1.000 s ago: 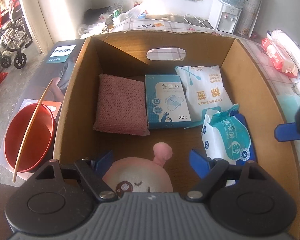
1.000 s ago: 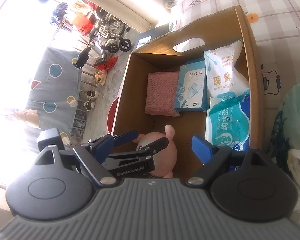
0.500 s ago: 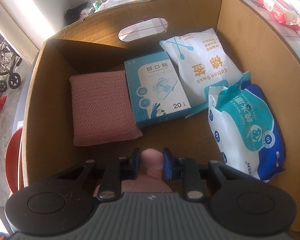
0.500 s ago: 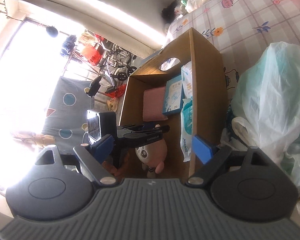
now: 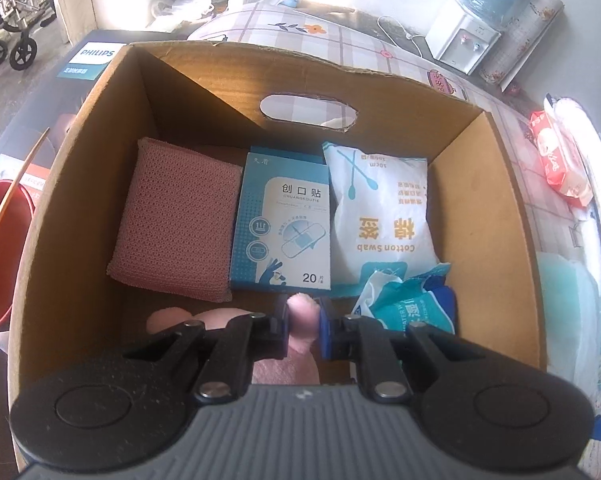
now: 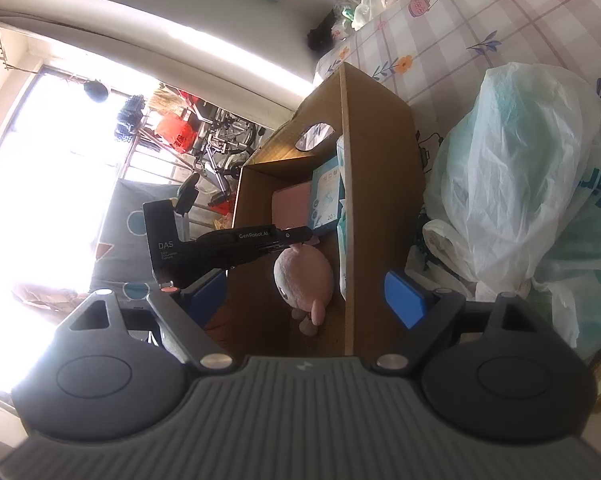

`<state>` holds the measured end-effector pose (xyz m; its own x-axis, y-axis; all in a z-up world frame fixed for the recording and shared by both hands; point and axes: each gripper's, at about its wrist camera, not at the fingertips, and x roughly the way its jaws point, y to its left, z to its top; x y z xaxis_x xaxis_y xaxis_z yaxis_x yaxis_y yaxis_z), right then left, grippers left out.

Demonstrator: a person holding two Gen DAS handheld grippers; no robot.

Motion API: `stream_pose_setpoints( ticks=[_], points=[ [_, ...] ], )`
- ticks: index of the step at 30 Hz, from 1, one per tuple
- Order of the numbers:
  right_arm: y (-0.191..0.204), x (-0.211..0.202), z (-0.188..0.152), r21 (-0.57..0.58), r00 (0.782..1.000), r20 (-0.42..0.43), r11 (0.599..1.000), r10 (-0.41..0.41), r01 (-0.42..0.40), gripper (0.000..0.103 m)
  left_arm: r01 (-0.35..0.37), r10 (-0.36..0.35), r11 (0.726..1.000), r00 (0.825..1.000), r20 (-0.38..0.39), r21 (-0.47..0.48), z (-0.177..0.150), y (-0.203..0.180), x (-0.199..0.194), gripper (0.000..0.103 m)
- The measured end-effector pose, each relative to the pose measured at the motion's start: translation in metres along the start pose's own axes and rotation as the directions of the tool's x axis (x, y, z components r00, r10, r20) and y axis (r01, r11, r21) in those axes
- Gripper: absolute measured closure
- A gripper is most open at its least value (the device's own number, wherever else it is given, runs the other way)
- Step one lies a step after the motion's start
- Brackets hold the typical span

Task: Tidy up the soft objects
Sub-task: 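Lower the plush toy into the box and open the left gripper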

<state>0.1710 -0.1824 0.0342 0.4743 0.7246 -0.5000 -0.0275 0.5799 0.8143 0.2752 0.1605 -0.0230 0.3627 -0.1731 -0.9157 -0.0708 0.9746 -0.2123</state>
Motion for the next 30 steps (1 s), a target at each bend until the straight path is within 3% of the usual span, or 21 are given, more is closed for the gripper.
stream_pose_setpoints(
  ticks=[5,7,9,12,15,19,21,24,27,30],
  points=[
    [-0.002,-0.003,-0.001,0.008,1.000,0.010,1.000,-0.001,0.001,0.016,0.081,-0.081,0.995,0.997,-0.004,-0.053,0.001,-0.011,0.007,0.087],
    [-0.003,-0.004,-0.001,0.011,1.000,0.013,1.000,-0.004,0.003,0.016,0.116,-0.116,0.991,0.993,0.004,-0.061,0.000,-0.014,0.008,0.080],
    [-0.004,-0.005,-0.002,0.015,1.000,0.014,1.000,-0.004,0.004,0.016,0.143,-0.142,0.988,0.990,0.024,-0.056,-0.002,-0.016,0.005,0.060],
    [-0.006,-0.007,-0.004,0.017,1.000,0.018,1.000,-0.001,0.001,0.016,0.170,-0.167,0.985,0.984,0.064,-0.034,-0.005,-0.014,-0.011,0.045],
    [-0.009,-0.013,-0.006,0.021,0.999,0.038,1.000,0.009,-0.009,0.016,0.166,-0.163,0.986,0.982,0.096,-0.022,-0.010,-0.005,-0.028,0.039],
    [-0.014,-0.025,-0.012,0.018,0.996,0.086,0.999,0.030,-0.031,0.016,0.112,-0.105,0.992,0.988,0.111,-0.065,-0.017,0.014,-0.036,0.034],
    [-0.018,-0.032,-0.017,0.024,0.993,0.109,0.999,0.045,-0.048,0.016,0.085,-0.076,0.992,0.992,0.098,-0.090,-0.019,0.024,-0.031,0.028],
    [-0.024,-0.039,-0.025,0.036,0.989,0.140,0.997,0.057,-0.063,0.016,0.061,-0.054,0.990,0.997,0.059,-0.129,-0.021,0.035,-0.017,0.026],
    [-0.032,-0.046,-0.031,0.053,0.985,0.163,0.996,0.064,-0.074,0.016,0.050,-0.047,0.986,0.999,0.027,-0.159,-0.022,0.042,-0.003,0.026],
    [-0.040,-0.052,-0.034,0.072,0.982,0.181,0.995,0.057,-0.071,0.015,0.068,-0.066,0.980,0.998,0.016,-0.189,-0.023,0.045,0.006,0.019]
  ],
)
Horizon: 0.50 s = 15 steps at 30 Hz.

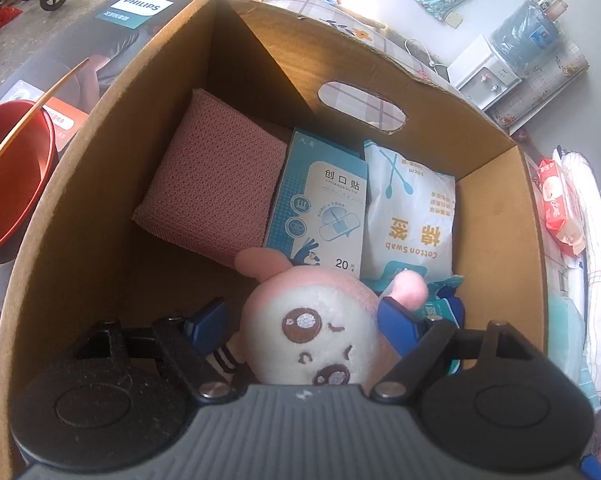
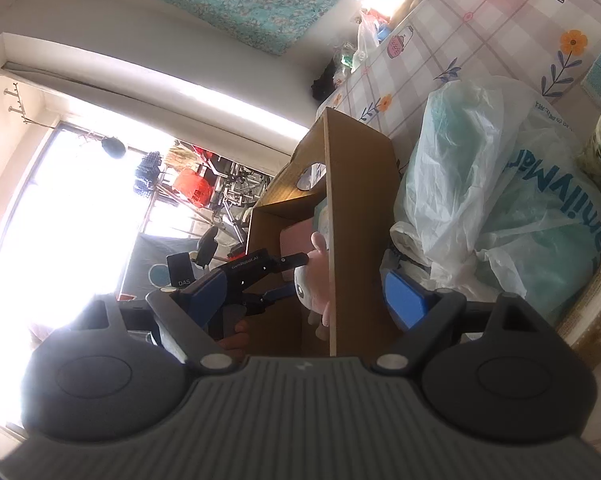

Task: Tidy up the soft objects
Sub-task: 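Lower the plush toy into the box and open the left gripper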

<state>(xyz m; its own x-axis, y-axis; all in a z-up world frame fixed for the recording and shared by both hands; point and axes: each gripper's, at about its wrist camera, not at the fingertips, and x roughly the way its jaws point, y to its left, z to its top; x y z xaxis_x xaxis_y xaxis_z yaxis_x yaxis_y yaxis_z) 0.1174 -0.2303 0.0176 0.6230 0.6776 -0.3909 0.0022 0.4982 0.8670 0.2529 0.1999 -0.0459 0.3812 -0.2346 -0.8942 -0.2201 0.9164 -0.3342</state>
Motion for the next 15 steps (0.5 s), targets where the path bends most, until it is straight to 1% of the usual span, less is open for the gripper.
stream_pose_setpoints(
  ticks=[5,7,9,12,15],
  points=[
    [-0.011,-0.007,-0.001,0.031,1.000,0.015,0.999,-0.008,0.008,0.015,0.035,-0.039,0.998,0.997,-0.069,-0.055,-0.005,0.003,0.004,0.018],
    [-0.016,-0.007,-0.001,0.044,1.000,0.017,0.999,-0.004,0.004,0.015,0.054,-0.064,0.995,0.992,-0.108,-0.088,-0.008,0.005,0.006,0.019],
    [-0.020,-0.007,-0.002,0.061,1.000,0.016,0.998,0.004,-0.005,0.015,0.055,-0.070,0.992,0.988,-0.137,-0.116,-0.011,0.008,0.007,0.019],
    [-0.024,-0.007,-0.003,0.074,1.000,0.017,0.997,0.011,-0.012,0.015,0.059,-0.077,0.990,0.987,-0.138,-0.129,-0.015,0.008,0.004,0.020],
    [-0.023,-0.012,-0.004,0.065,0.999,0.035,0.998,0.002,-0.004,0.015,0.052,-0.063,0.992,0.993,-0.097,-0.113,-0.018,0.005,-0.007,0.020]
  ],
)
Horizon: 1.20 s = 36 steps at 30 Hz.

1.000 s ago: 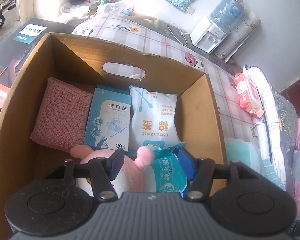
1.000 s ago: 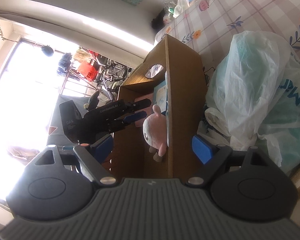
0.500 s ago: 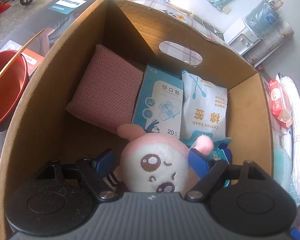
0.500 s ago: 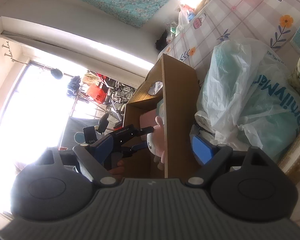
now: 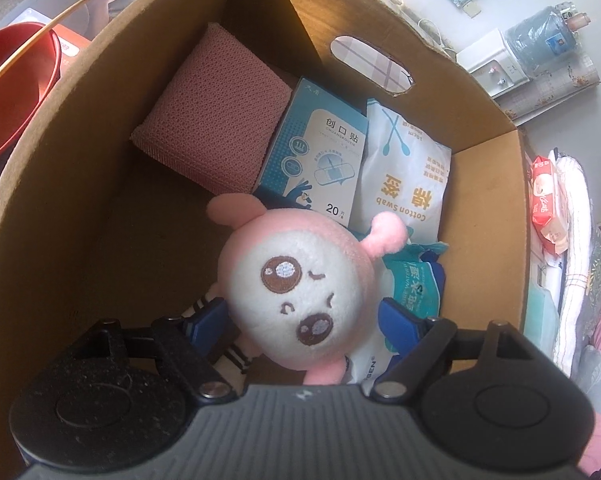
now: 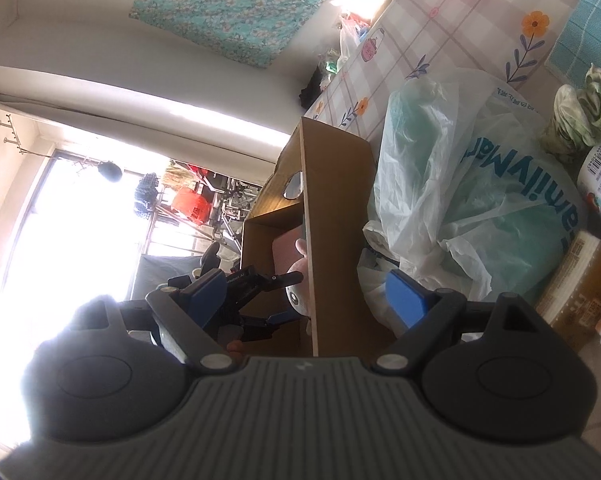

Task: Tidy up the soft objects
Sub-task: 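Lower the plush toy into the box and open the left gripper, then move the left gripper back toward the pile of plastic bags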

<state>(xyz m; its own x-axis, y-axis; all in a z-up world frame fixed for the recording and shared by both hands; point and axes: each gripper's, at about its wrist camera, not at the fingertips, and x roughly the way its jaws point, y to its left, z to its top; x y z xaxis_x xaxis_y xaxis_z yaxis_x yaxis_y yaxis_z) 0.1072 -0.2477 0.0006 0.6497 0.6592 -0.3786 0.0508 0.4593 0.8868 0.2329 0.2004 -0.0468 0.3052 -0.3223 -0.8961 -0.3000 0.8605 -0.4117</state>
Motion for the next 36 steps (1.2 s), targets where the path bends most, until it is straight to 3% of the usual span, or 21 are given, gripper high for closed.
stream_pose_setpoints(
  ticks=[6,12,16,22,26,29,32,36],
  points=[
    [0.004,-0.040,0.002,-0.059,0.986,0.154,0.996,-0.062,0.072,0.015,-0.047,0.035,0.995,0.990,0.137,0.084,-0.019,-0.019,-0.037,0.019],
    [-0.006,-0.099,-0.004,-0.080,0.916,0.366,0.975,-0.166,0.209,0.015,-0.064,-0.016,0.966,0.953,0.303,0.251,-0.066,-0.062,-0.085,0.013],
    [-0.025,-0.123,-0.015,-0.050,0.877,0.433,0.965,-0.210,0.256,0.015,-0.089,-0.083,0.907,0.920,0.383,0.412,-0.108,-0.108,-0.099,0.009],
    [-0.061,-0.143,-0.031,0.007,0.854,0.462,0.964,-0.239,0.266,0.015,-0.039,-0.207,0.807,0.916,0.344,0.589,-0.169,-0.167,-0.087,0.009],
    [-0.077,-0.156,-0.038,0.039,0.833,0.482,0.957,-0.271,0.288,0.015,-0.039,-0.251,0.737,0.911,0.327,0.675,-0.204,-0.202,-0.067,0.009],
    [-0.083,-0.160,-0.030,0.033,0.816,0.482,0.938,-0.318,0.346,0.015,-0.021,-0.272,0.688,0.920,0.284,0.726,-0.224,-0.227,-0.044,0.009],
    [-0.080,-0.165,-0.014,-0.018,0.793,0.488,0.904,-0.365,0.427,0.017,-0.012,-0.273,0.662,0.927,0.257,0.749,-0.236,-0.245,-0.022,0.009],
    [-0.077,-0.159,0.027,-0.092,0.769,0.480,0.848,-0.422,0.522,0.027,-0.001,-0.270,0.654,0.934,0.235,0.756,-0.245,-0.261,0.001,0.011]
  ],
)
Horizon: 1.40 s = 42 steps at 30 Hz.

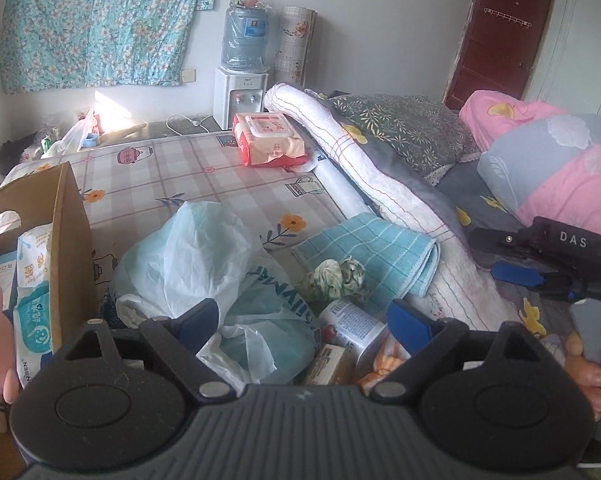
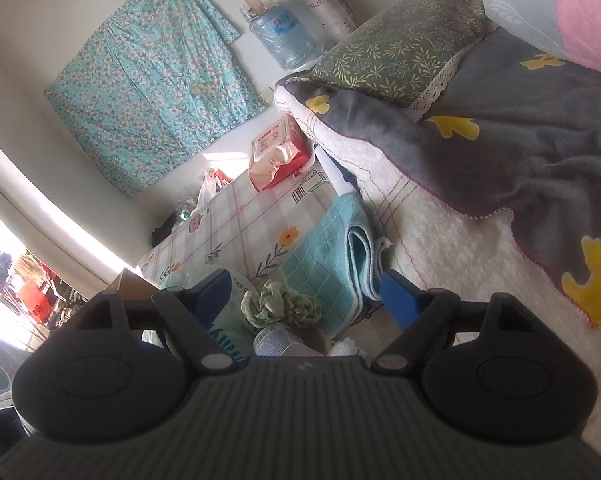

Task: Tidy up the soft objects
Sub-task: 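Move the left gripper back toward the pile of plastic bags, then close the right gripper on the light-blue towel while the left gripper approaches it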

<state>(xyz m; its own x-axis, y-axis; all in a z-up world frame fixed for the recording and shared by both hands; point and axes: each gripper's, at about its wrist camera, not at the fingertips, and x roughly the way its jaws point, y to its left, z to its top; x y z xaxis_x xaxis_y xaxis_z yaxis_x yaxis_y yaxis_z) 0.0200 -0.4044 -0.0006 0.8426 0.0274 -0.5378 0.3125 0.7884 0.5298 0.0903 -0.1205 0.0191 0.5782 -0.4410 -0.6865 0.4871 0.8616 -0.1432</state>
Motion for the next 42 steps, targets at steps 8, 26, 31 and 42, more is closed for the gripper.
stream_pose_setpoints(
  ticks=[8,26,31,42],
  points=[
    [0.003,0.083,0.032,-0.188,0.980,-0.092,0.970,-0.176,0.156,0.048,-0.020,0.020,1.000,0.999,0.036,0.001,-0.009,-0.006,0.012,0.011],
    [0.030,0.041,0.064,-0.094,0.993,-0.006,0.988,0.121,-0.121,0.094,0.029,-0.029,0.998,1.000,-0.008,-0.061,-0.023,0.022,0.004,0.041],
    [0.065,0.004,0.051,-0.143,0.967,-0.026,0.957,0.253,-0.254,0.094,0.036,-0.037,0.995,0.999,-0.009,-0.089,-0.026,0.031,-0.008,0.050],
    [0.040,0.025,-0.061,0.308,0.834,-0.226,0.849,0.503,-0.428,0.094,0.044,-0.047,0.988,0.999,-0.018,-0.146,-0.036,0.051,-0.025,0.054]
  ],
)
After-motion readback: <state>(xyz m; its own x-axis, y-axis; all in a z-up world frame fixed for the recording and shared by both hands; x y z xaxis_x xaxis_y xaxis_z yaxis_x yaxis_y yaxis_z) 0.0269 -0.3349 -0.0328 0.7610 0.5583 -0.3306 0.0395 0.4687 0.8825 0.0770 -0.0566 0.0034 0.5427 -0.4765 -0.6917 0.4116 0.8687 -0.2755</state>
